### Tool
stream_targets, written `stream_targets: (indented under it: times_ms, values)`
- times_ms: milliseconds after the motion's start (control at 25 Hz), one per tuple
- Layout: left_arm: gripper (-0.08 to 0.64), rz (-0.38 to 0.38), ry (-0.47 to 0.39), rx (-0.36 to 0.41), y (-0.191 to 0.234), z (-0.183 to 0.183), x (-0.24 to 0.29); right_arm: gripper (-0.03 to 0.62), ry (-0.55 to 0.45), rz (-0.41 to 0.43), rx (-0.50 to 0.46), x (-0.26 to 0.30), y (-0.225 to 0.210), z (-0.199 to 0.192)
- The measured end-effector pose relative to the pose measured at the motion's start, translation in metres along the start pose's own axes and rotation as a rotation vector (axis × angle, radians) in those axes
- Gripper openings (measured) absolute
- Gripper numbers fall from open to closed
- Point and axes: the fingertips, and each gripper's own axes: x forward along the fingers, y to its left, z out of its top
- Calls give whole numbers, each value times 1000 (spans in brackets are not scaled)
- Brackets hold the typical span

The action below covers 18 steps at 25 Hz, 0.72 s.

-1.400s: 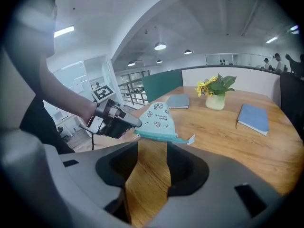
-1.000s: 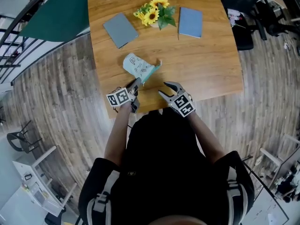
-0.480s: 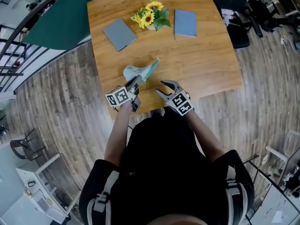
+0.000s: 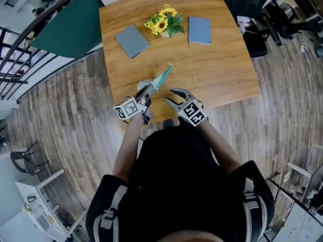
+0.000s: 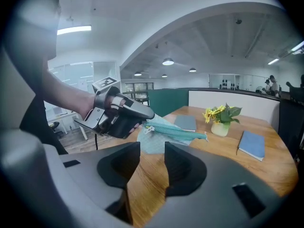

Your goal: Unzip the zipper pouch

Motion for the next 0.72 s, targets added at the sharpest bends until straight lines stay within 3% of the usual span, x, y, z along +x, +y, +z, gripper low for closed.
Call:
stream_targets:
  times_ms: [200,520,720]
  values:
    - [2,-19,-64,-6,-21,6,-8,153,-28,4,-23,-5,11,13]
    - [2,-28,-92,1,-42,5,-14,138,-77,0,-57,-13,26,29]
    - [2,-69,-109,-14,-68,-1,-12,112,-94,-53,-123,-23,25,41]
